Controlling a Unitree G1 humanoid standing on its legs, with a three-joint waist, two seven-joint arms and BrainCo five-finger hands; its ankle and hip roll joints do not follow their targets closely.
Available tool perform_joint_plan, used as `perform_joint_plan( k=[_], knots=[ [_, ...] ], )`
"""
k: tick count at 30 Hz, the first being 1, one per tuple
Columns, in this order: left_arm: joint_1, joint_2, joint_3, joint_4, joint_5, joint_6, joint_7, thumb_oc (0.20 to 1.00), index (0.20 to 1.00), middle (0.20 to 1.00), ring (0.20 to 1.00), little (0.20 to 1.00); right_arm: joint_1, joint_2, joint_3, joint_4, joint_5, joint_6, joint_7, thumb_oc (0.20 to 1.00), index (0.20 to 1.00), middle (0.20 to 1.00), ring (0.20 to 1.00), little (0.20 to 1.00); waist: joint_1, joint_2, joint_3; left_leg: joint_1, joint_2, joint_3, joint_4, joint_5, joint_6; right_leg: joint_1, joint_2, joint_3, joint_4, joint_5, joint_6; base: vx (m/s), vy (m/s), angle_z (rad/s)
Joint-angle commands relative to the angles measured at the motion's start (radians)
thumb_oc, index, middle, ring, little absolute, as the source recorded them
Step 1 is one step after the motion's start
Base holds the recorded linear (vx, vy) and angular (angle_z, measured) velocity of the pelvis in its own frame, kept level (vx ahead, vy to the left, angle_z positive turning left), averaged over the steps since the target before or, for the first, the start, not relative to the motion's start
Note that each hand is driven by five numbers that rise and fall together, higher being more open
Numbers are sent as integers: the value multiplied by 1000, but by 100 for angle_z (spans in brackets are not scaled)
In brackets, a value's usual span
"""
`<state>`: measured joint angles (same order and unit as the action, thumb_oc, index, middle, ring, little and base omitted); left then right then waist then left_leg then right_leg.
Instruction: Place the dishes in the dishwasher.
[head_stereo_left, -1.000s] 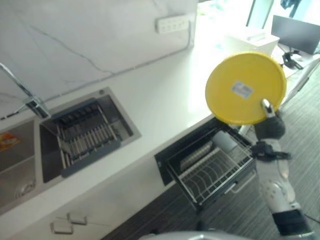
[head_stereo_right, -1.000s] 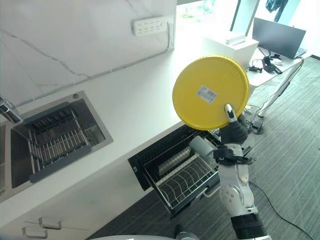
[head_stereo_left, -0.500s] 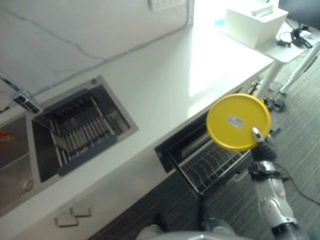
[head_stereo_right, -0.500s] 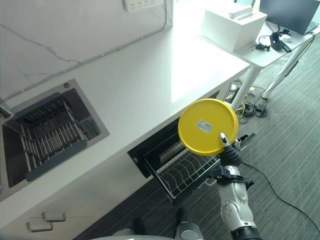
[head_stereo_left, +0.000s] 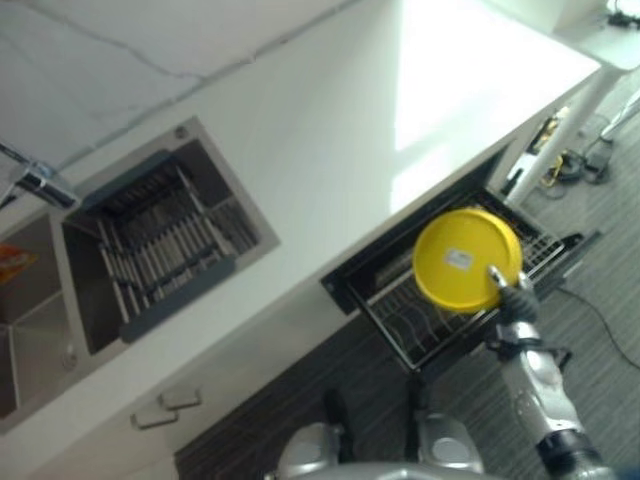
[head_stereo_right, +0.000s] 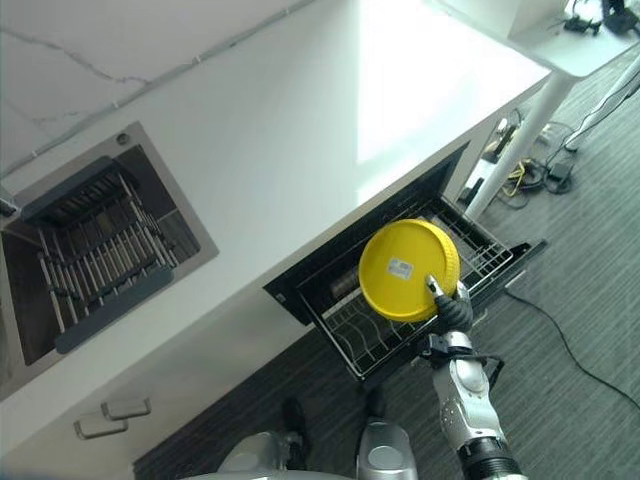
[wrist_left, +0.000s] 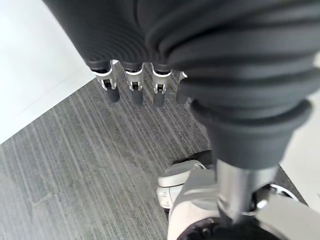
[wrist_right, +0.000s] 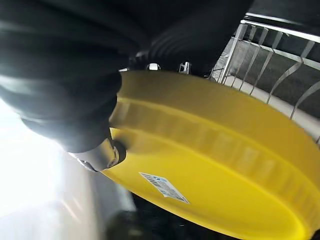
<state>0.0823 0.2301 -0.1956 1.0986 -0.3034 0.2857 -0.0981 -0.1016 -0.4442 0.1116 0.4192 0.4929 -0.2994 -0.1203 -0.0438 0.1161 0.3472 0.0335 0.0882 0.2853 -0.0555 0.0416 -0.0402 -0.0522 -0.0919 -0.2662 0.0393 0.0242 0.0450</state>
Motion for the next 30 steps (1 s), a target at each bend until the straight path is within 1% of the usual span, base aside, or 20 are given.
perform_joint_plan(
  k=[1, 3, 8, 12, 14, 15, 18, 19, 20, 23, 24, 25, 27, 29, 30],
  knots=[
    [-32, -30, -9, -2, -32, -3, -56, 1000, 1000, 1000, 1000, 1000, -76, -14, 29, -58, -149, 12, -17, 200, 200, 200, 200, 200, 9, -54, -37, -37, -6, -65, 115, -106, 8, 23, -77, -36, 182, -191, 14, 15, -8, 7],
    [-37, -20, -13, 5, -30, -8, -63, 1000, 1000, 1000, 1000, 1000, -119, -50, 56, -15, -241, 55, -21, 200, 200, 200, 200, 200, 23, -55, -31, -39, -10, -75, 115, -105, 7, 24, -80, -38, 184, -190, 15, 20, -11, 9],
    [-54, 6, -16, 3, -34, -1, -79, 1000, 1000, 1000, 1000, 1000, -210, -113, 93, 43, -392, 110, -53, 200, 200, 200, 200, 200, 47, -54, -14, -53, -14, -93, 120, -101, 10, 16, -82, -42, 202, -193, 14, -5, -13, 14],
    [-70, 27, -9, 0, -39, 6, -87, 1000, 1000, 1000, 1000, 1000, -285, -163, 120, 80, -524, 137, -116, 200, 200, 200, 200, 200, 67, -54, 6, -69, -18, -107, 129, -101, 13, 5, -86, -48, 218, -194, 15, -23, -6, 18],
    [-72, 33, -4, 2, -37, 10, -89, 1000, 1000, 1000, 1000, 1000, -314, -180, 138, 98, -610, 161, -155, 200, 200, 200, 200, 200, 77, -54, 13, -75, -20, -115, 133, -101, 14, 3, -87, -51, 223, -194, 16, -4, -1, 14],
    [-77, 39, -2, 3, -35, 13, -91, 1000, 1000, 1000, 1000, 1000, -339, -193, 156, 114, -686, 179, -178, 200, 200, 200, 200, 200, 85, -56, 19, -81, -21, -118, 137, -102, 15, 0, -88, -54, 225, -194, 17, -8, -10, 21],
    [-88, 50, 3, 6, -33, 16, -95, 1000, 1000, 1000, 1000, 1000, -382, -213, 200, 144, -813, 200, -210, 200, 200, 200, 200, 200, 99, -58, 29, -95, -23, -127, 144, -102, 18, -6, -89, -58, 229, -193, 18, -26, -21, 14],
    [-99, 56, 3, 9, -28, 23, -95, 1000, 1000, 1000, 1000, 1000, -415, -227, 236, 172, -894, 212, -247, 200, 200, 200, 200, 200, 110, -58, 36, -104, -24, -134, 151, -103, 19, -10, -91, -62, 237, -194, 19, -24, -33, 2],
    [-104, 61, 3, 10, -23, 26, -93, 1000, 1000, 1000, 1000, 1000, -434, -234, 257, 189, -937, 230, -262, 200, 200, 200, 200, 200, 117, -58, 41, -111, -24, -138, 157, -104, 20, -14, -92, -64, 242, -195, 19, -29, -37, 5],
    [-132, 74, -7, 17, -22, 25, -100, 1000, 1000, 1000, 1000, 1000, -494, -250, 321, 249, -983, 275, -296, 200, 200, 200, 200, 200, 136, -57, 60, -143, -26, -152, 176, -104, 24, -36, -92, -69, 263, -198, 17, -69, -29, 20],
    [-151, 80, -20, 18, -32, 21, -102, 1000, 1000, 1000, 1000, 1000, -535, -253, 369, 298, -1018, 297, -318, 200, 200, 200, 200, 200, 150, -54, 79, -172, -29, -163, 194, -104, 29, -59, -93, -72, 281, -198, 15, -86, -23, 20],
    [-156, 80, -22, 18, -34, 22, -101, 1000, 1000, 1000, 1000, 1000, -545, -251, 381, 311, -1024, 300, -325, 200, 200, 200, 200, 200, 152, -53, 83, -180, -31, -166, 199, -104, 30, -67, -94, -72, 287, -198, 14, -96, -19, 10],
    [-179, 86, -34, 15, -44, 20, -100, 1000, 1000, 1000, 1000, 1000, -583, -245, 427, 350, -1064, 340, -382, 200, 200, 200, 200, 200, 166, -46, 108, -215, -36, -178, 222, -104, 37, -99, -95, -74, 311, -197, 13, -78, -8, 19],
    [-193, 86, -38, 14, -43, 16, -100, 1000, 1000, 1000, 1000, 1000, -606, -238, 453, 370, -1069, 366, -431, 200, 200, 200, 200, 200, 173, -42, 122, -239, -41, -183, 236, -103, 42, -124, -99, -74, 332, -197, 12, -38, -12, 12],
    [-203, 85, -45, 14, -50, 10, -98, 1000, 1000, 1000, 1000, 1000, -623, -234, 470, 388, -1101, 380, -474, 200, 200, 200, 200, 200, 178, -41, 132, -247, -49, -194, 248, -124, 38, -136, -101, -63, 355, -223, 19, 9, -14, 12]
  ],
)
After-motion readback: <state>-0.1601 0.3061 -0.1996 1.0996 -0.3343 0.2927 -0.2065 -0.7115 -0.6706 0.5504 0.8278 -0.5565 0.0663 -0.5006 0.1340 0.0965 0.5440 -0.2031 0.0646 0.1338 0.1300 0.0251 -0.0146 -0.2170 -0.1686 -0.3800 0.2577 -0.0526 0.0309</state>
